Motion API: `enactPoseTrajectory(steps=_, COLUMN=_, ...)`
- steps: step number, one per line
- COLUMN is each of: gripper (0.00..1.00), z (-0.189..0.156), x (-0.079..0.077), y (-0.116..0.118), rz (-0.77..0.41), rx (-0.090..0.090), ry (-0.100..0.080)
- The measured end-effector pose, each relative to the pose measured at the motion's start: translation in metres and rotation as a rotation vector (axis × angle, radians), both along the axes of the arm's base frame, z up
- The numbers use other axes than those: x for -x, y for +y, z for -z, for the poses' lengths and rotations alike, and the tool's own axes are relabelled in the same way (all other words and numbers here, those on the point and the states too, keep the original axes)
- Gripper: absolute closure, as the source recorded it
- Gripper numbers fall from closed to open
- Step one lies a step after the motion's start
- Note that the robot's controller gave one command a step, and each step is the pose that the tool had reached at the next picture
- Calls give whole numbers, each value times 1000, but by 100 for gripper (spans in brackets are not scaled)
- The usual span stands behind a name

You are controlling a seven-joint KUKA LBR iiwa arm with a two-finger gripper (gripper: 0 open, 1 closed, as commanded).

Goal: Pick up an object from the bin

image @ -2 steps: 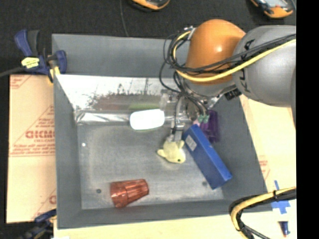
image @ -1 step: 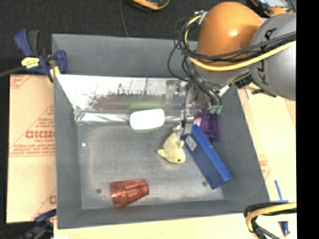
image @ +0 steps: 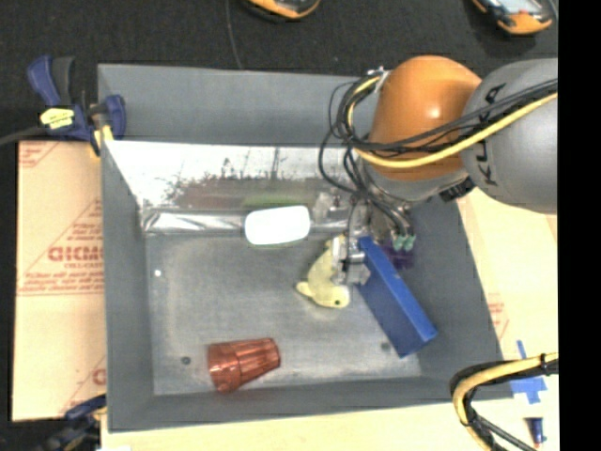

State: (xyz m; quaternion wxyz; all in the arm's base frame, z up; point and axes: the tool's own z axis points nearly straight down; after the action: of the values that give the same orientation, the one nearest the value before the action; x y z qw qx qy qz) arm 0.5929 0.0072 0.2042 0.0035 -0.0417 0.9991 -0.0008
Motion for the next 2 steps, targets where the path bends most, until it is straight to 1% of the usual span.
enactPoseTrajectory(steps=1, gripper=0, z=48, x=16, y=-27, rz=-214, rx=4, ry=-14)
enactPoseTrajectory(steps=2, gripper=0, z=103, x=37, y=-38, rz=-99, rx=2, ry=-7)
